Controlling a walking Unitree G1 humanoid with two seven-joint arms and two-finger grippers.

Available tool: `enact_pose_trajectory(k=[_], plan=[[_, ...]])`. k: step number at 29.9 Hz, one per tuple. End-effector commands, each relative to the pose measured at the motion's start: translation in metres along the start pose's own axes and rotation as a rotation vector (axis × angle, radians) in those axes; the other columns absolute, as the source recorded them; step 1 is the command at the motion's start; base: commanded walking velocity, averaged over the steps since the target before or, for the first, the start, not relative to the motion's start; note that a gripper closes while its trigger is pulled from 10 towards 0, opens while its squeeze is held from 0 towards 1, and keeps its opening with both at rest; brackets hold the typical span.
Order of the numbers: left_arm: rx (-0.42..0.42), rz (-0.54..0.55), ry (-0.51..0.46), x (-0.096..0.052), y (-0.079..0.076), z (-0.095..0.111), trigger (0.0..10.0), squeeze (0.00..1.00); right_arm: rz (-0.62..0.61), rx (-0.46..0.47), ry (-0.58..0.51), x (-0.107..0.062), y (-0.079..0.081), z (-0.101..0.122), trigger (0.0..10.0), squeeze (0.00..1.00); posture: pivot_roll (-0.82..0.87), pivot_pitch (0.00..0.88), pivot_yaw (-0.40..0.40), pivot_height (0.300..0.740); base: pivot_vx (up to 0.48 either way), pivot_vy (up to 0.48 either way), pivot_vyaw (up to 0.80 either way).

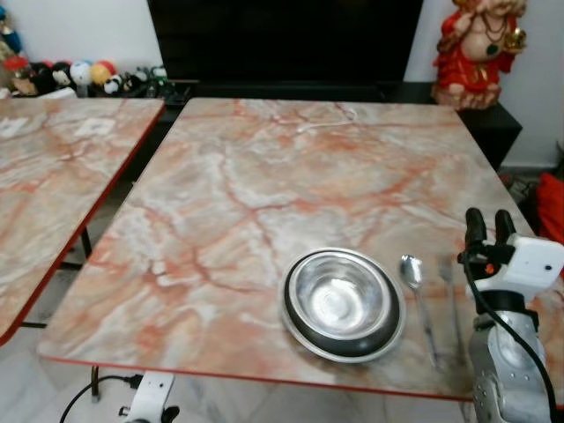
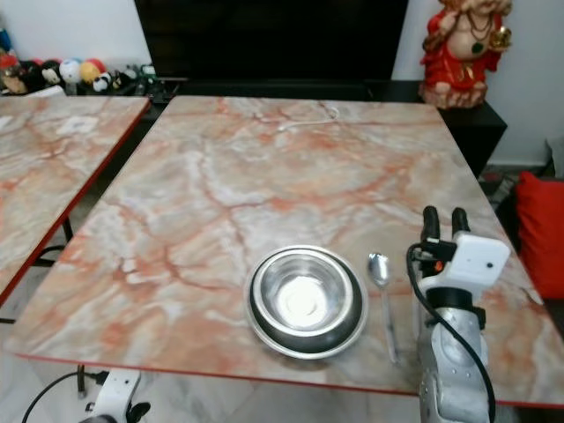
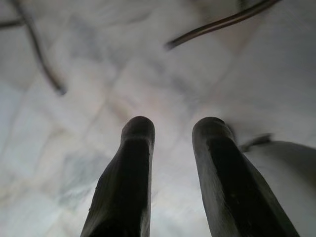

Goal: Setting the table

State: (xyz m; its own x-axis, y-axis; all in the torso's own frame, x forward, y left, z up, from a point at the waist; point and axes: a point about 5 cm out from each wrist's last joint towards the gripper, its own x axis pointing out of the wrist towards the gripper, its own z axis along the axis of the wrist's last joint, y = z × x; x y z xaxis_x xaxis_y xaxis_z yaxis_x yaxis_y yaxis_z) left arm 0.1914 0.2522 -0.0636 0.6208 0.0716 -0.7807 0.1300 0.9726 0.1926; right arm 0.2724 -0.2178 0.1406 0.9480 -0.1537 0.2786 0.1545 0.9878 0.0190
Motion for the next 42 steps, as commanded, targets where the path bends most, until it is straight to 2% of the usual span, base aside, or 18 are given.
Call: enact_pose_trajectory(k=[1, 7, 9, 12, 17, 27, 32, 37, 42], plan=[[-0.009, 0.006, 0.035, 0.0, -0.003, -0.005, 10.0, 0.0, 0.008, 0.015, -0.016, 0.002, 0.003, 0.002, 10.0, 0.0, 0.01, 0.0, 0.026, 0.74, 0.0, 0.48, 0.0], [-0.007, 0.006, 0.042, 0.0, -0.007, -0.009, 10.0, 0.0, 0.003, 0.028, -0.023, 0.002, 0.002, 0.002, 10.0, 0.0, 0.01, 0.0, 0.026, 0.74, 0.0, 0.48, 0.0], [-0.008, 0.011, 0.057, -0.004, -0.003, -0.02, 10.0, 0.0, 0.015, 0.02, -0.025, 0.003, 0.003, 0.002, 10.0, 0.0, 0.02, 0.0, 0.024, 0.74, 0.0, 0.48, 0.0], [-0.011, 0.016, 0.067, -0.006, 0.0, -0.024, 10.0, 0.0, 0.027, 0.019, -0.038, 0.005, 0.005, 0.005, 10.0, 0.0, 0.02, 0.0, 0.024, 0.74, 0.0, 0.48, 0.0], [-0.01, 0.021, 0.072, -0.006, 0.003, -0.024, 10.0, 0.0, 0.057, 0.002, -0.048, 0.006, 0.01, 0.005, 10.0, 0.0, 0.02, 0.0, 0.025, 0.74, 0.0, 0.48, 0.0], [-0.012, 0.023, 0.071, -0.004, -0.002, -0.022, 10.0, 0.0, 0.073, 0.014, -0.057, 0.008, 0.016, 0.005, 10.0, 0.0, 0.02, 0.0, 0.023, 0.74, 0.0, 0.48, 0.58], [-0.022, 0.041, 0.076, -0.008, 0.01, -0.026, 10.0, 0.0, 0.067, 0.029, -0.06, 0.01, 0.017, 0.005, 10.0, 0.0, 0.02, 0.0, 0.023, 0.74, 0.0, 0.48, 0.0], [-0.029, 0.049, 0.077, -0.01, 0.014, -0.028, 10.0, 0.0, 0.061, 0.033, -0.054, 0.01, 0.016, 0.004, 10.0, 0.0, 0.03, 0.0, 0.022, 0.74, 0.0, 0.48, 0.0], [-0.032, 0.044, 0.071, -0.008, 0.008, -0.027, 10.0, 0.0, 0.055, 0.042, -0.058, 0.012, 0.018, 0.005, 10.0, 0.0, 0.03, 0.0, 0.019, 0.74, 0.0, 0.48, 0.0]])
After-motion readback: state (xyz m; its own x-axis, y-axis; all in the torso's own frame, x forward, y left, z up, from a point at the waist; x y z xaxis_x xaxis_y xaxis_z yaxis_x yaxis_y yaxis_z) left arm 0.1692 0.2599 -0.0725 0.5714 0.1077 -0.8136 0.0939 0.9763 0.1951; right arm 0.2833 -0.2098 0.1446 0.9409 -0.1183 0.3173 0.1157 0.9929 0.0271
